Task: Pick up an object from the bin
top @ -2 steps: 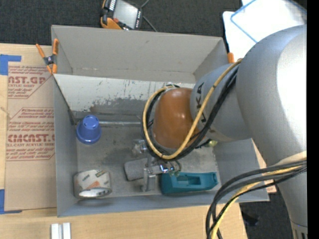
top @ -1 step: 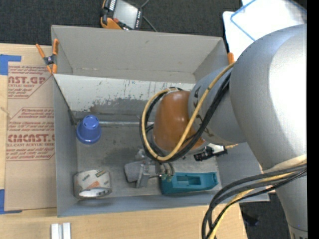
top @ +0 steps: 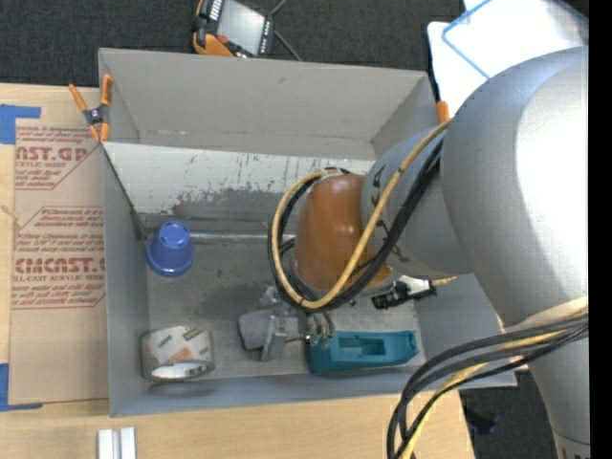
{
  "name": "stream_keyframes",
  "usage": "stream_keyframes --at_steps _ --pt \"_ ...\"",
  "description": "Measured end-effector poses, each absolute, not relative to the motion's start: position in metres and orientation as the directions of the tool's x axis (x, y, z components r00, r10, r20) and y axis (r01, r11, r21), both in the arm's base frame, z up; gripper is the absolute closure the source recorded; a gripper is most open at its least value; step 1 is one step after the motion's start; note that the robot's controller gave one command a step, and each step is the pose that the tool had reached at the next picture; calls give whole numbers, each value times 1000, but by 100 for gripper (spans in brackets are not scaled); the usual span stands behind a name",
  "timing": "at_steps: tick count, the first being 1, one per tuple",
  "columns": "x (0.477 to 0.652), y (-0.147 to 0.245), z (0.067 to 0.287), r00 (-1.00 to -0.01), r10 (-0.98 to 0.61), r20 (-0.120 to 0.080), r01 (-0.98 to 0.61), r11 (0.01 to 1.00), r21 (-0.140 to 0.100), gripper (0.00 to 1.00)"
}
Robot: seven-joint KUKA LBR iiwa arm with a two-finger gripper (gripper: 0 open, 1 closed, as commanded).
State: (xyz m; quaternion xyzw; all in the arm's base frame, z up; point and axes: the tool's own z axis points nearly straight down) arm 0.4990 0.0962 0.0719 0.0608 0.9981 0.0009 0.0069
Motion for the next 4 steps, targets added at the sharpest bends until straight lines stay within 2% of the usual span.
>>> stream_keyframes --at_steps 2,4 --pt "500 96 96 -993 120 -19 120 993 5 100" --pt "500 97 156 -993 120 -20 120 993 5 100"
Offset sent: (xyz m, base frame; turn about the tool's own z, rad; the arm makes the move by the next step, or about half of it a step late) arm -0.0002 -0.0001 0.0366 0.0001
